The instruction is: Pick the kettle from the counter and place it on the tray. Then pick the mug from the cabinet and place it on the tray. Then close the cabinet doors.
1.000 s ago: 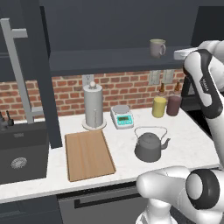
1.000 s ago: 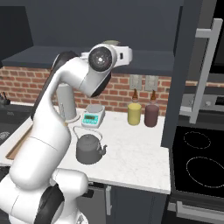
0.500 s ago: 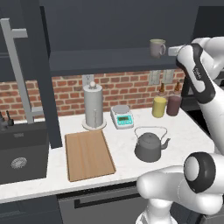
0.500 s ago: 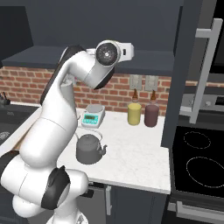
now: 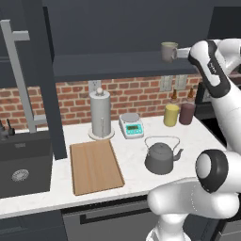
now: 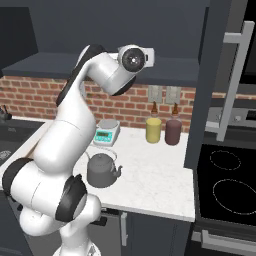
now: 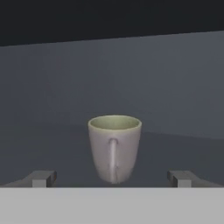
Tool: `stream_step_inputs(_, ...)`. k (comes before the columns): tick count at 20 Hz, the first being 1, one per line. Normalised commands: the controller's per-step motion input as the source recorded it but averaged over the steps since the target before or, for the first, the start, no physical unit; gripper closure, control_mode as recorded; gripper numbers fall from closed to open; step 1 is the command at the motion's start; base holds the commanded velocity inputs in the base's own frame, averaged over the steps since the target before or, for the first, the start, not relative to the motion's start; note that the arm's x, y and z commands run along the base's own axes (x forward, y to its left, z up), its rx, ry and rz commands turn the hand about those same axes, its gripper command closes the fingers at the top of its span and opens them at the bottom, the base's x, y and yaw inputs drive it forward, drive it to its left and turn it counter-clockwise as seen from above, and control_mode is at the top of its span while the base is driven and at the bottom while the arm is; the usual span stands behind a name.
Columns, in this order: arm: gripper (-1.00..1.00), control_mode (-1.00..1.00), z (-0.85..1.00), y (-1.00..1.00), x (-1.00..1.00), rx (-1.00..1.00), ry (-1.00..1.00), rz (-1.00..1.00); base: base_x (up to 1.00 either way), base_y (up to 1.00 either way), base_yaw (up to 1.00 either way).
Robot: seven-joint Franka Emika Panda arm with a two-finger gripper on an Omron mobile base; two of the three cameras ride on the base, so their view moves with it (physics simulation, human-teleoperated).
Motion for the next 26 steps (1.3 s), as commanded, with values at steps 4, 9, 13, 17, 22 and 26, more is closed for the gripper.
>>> stream_step_inputs(4, -1.0, -1.0, -0.12, -0.07, 0.24, 0.04, 0.0, 0.08, 0.0, 0.0, 0.0)
stream_step_inputs(9, -1.0, -1.0, -0.07, 0.01, 0.22, 0.0, 0.0, 0.01, 0.0, 0.0, 0.0)
stream_step_inputs(13, -1.0, -1.0, -0.04, 0.07, 0.17, 0.0, 0.0, 0.0, 0.0, 0.0, 0.0)
stream_step_inputs(17, -1.0, -1.0, 0.0, 0.34, 0.12, 0.0, 0.01, 0.0, 0.0, 0.0, 0.0)
stream_step_inputs(22, -1.0, -1.0, 0.0, 0.21, 0.01, 0.0, 0.01, 0.0, 0.0, 0.0, 0.0)
stream_step_inputs(26, -1.0, -1.0, 0.0, 0.01, 0.01, 0.0, 0.01, 0.0, 0.0, 0.0, 0.0)
